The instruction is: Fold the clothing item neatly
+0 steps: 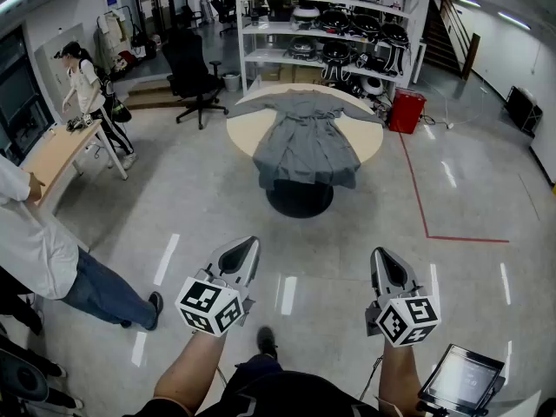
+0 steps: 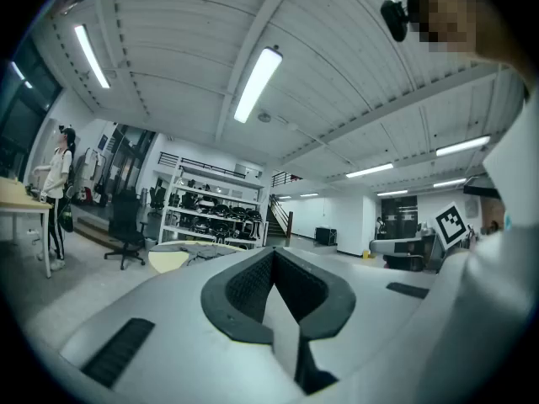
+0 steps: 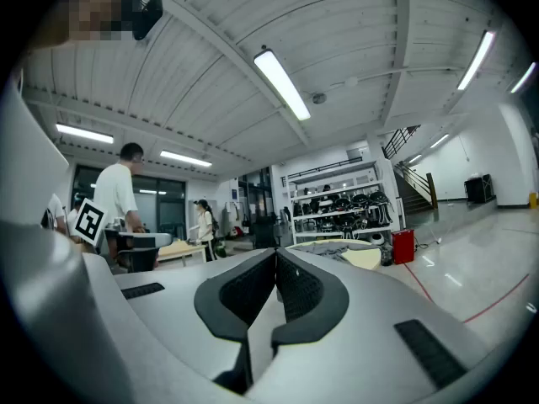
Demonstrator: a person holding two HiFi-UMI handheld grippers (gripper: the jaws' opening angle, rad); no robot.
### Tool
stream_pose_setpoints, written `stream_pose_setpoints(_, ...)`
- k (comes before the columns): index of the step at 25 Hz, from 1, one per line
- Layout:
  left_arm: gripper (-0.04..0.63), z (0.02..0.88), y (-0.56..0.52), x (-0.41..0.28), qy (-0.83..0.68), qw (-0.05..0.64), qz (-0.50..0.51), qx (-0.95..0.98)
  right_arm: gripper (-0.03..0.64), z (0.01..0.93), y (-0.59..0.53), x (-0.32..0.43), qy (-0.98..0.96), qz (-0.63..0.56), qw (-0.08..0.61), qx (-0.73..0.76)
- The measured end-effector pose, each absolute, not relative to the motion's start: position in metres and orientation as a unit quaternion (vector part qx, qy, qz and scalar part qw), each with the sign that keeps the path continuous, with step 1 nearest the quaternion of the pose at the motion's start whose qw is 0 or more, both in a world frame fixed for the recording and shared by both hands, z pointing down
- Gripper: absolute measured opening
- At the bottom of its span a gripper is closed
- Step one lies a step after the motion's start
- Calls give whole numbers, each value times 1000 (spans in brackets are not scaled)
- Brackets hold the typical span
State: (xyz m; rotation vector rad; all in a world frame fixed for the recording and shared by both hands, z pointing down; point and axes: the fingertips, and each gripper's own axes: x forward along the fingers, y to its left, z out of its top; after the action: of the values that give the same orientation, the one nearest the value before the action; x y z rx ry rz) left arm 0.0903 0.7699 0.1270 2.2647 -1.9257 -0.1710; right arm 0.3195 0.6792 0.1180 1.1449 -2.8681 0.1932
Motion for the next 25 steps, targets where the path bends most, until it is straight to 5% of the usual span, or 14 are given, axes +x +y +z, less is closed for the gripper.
stream_pose_setpoints(9, -12, 130, 650, -41, -655, 63, -64, 750, 6, 124, 557, 216, -910, 64, 30, 408)
stream_pose_setpoints(25, -12, 126, 392, -76, -646, 66, -40, 759, 6, 135, 287, 183, -902, 97, -1, 421)
